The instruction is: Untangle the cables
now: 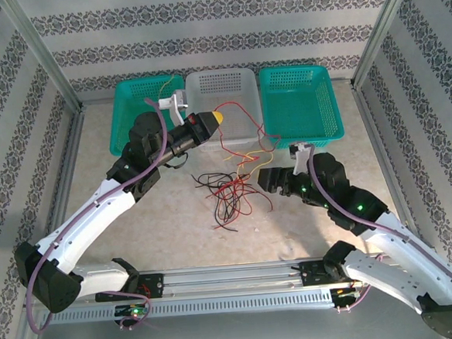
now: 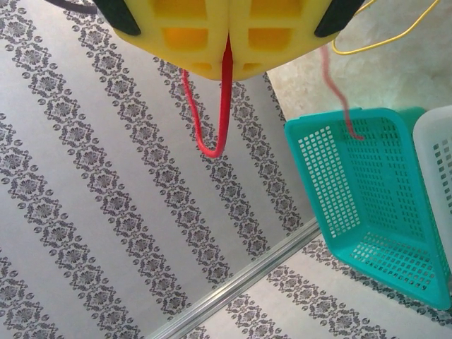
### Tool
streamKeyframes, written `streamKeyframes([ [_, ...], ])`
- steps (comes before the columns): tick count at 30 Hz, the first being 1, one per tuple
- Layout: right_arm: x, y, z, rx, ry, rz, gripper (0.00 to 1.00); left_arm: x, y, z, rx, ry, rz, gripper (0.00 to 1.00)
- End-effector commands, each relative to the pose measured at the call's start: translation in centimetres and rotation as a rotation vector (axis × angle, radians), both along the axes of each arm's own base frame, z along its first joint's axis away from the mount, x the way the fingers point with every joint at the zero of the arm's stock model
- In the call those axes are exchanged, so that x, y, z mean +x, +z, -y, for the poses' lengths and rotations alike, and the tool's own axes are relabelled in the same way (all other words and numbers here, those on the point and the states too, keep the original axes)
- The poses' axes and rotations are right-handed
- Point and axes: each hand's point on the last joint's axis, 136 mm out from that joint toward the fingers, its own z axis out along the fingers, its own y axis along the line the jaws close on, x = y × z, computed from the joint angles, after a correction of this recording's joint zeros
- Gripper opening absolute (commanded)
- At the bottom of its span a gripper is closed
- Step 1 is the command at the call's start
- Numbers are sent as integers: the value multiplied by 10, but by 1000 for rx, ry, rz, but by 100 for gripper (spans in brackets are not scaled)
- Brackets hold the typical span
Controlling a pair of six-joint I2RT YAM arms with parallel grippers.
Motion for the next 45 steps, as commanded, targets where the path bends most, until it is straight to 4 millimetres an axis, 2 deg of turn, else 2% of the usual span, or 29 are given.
streamKeyframes([
  [1,10,2,-6,-64,-24,50,77,0,27,-2,-72,-4,37,0],
  [4,27,10,-16,-93,-35,71,77,-1,28,0,-86,-15,23,0],
  [10,63,6,-31,-187,-89,88,78,-1,33,4,-113,-36,6,0],
  [12,75,1,-27,-218,-152,87,77,-1,35,5,-119,-44,1,0],
  [15,85,-19,-15,-284,-230,64,74,-4,39,5,-119,-54,-1,0],
  [17,87,-32,-6,-299,-268,38,67,-6,42,6,-104,-62,-10,0],
  [19,87,-44,2,-281,-288,14,48,-10,45,8,-80,-89,-24,0],
  [20,86,-47,4,-265,-288,2,44,-13,47,10,-65,-107,-29,0],
  [28,78,-98,26,-221,-298,-133,27,-20,73,9,-39,-132,-3,0],
  [34,72,-125,39,-159,-305,-201,21,-22,77,-1,-14,-97,6,0],
  [38,66,-126,42,-152,-288,-209,24,-17,74,-10,-12,-68,-7,0],
  [40,62,-124,46,-154,-293,-208,30,-14,77,-15,-20,-56,1,0],
  [43,56,-112,50,-163,-284,-195,51,-7,80,-21,-14,-35,12,0],
  [45,51,-100,57,-172,-296,-177,61,0,81,-25,-5,-18,19,0],
])
